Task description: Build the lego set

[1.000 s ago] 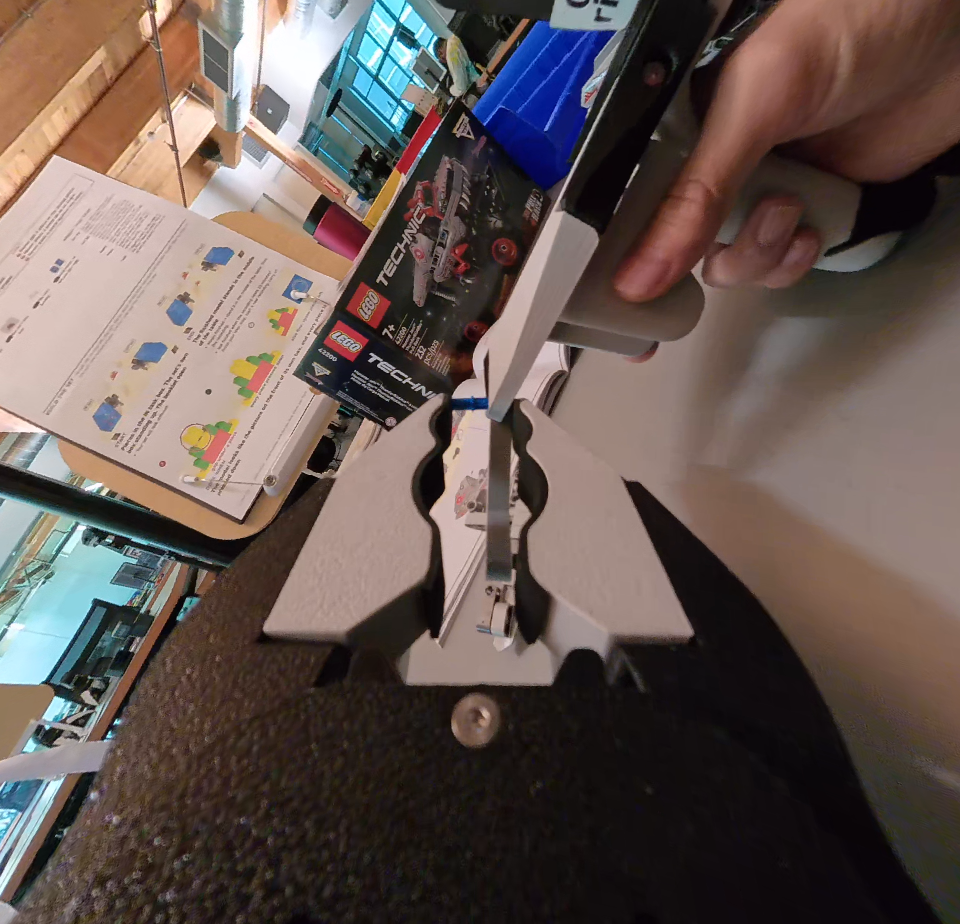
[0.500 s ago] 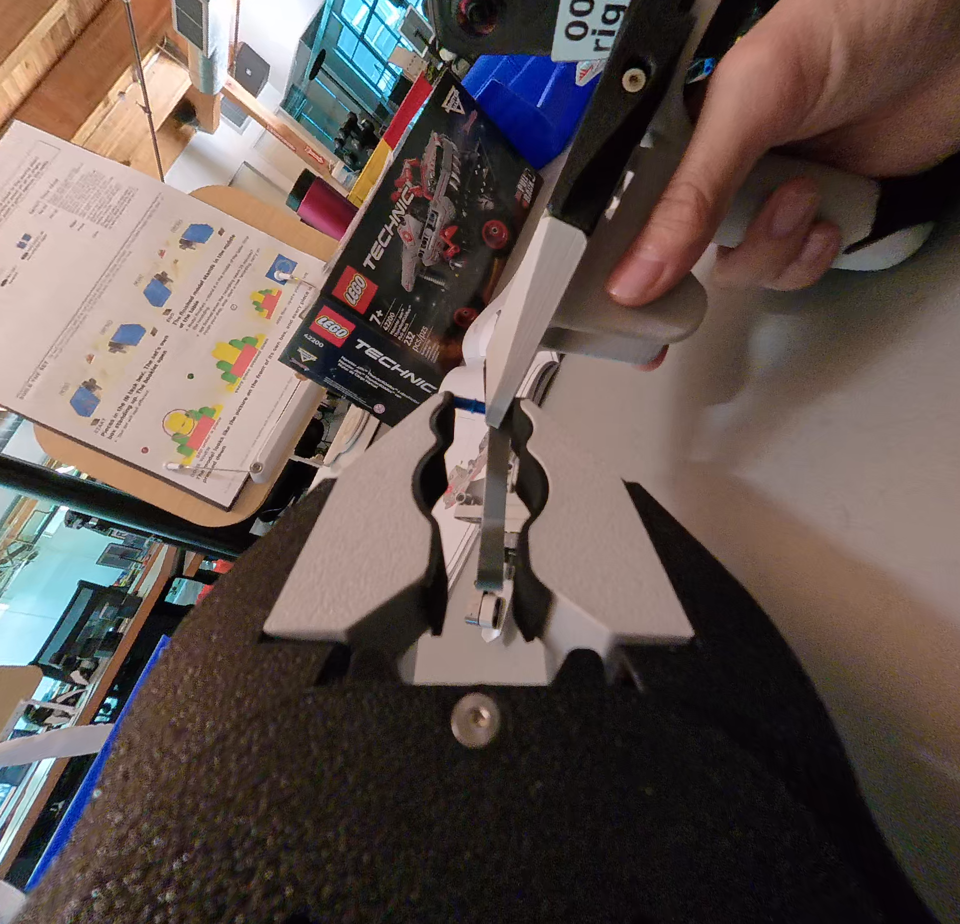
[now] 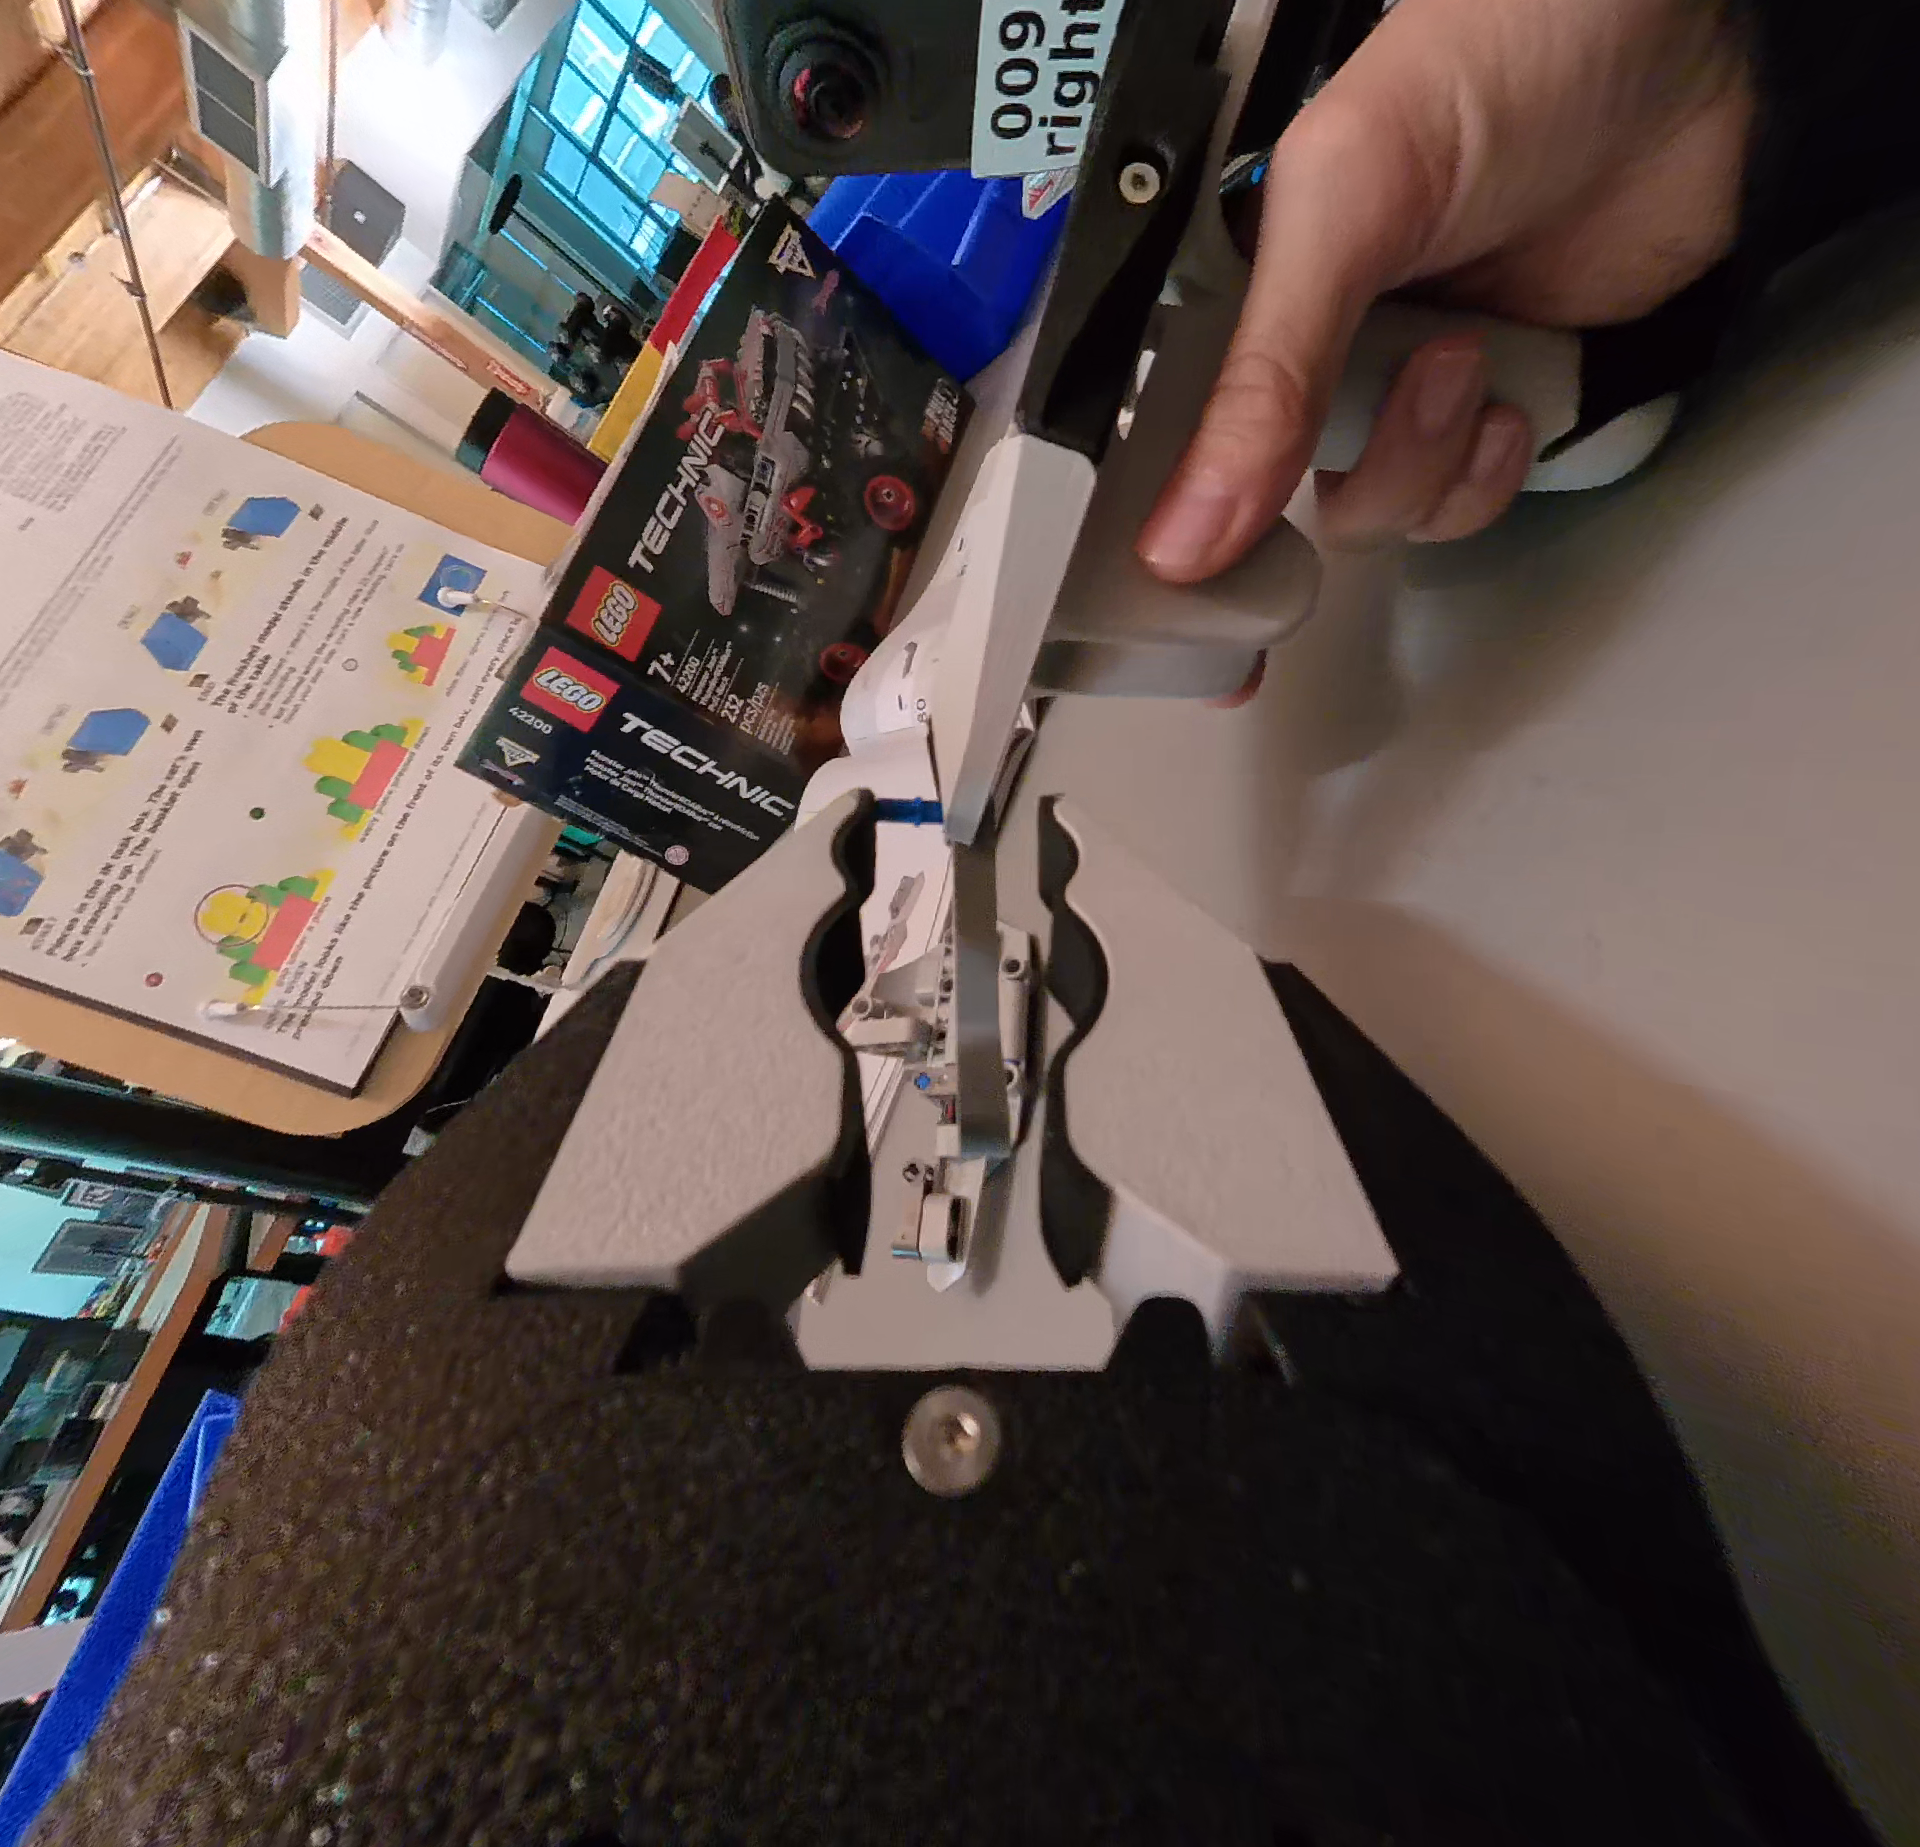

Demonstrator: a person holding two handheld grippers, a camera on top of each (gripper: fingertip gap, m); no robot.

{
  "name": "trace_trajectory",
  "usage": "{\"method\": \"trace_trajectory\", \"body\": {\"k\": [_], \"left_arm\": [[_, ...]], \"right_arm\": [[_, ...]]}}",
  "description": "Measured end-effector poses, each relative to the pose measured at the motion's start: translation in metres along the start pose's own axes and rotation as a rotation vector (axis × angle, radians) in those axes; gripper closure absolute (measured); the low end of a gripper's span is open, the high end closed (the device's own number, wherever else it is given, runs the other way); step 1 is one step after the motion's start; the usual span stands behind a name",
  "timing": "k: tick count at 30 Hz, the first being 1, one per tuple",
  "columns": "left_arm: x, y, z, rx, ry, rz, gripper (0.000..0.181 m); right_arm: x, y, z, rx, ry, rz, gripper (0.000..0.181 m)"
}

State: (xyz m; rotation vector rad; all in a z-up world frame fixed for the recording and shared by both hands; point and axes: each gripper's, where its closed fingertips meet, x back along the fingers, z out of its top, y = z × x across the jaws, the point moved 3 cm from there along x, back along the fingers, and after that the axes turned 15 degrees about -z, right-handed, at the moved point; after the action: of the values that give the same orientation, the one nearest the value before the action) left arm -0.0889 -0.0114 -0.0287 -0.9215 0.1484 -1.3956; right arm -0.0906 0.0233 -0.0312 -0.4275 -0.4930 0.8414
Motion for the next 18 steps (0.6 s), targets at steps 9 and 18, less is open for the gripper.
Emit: {"method": "trace_trajectory", "body": {"k": [9,18], "left_arm": [[0.0013,-0.0012,-0.0012,-0.03,-0.032,0.008,0.162],[0.0001,0.0007,-0.0048,0.001,-0.06,-0.016,0.163]], "right_arm": [[-0.0009,0.0001,-0.0015,-0.001,-0.017,0.0,0.175],[-0.0029,0.0027,-0.0049,0.027,-0.05,-0.037,0.175]]}}
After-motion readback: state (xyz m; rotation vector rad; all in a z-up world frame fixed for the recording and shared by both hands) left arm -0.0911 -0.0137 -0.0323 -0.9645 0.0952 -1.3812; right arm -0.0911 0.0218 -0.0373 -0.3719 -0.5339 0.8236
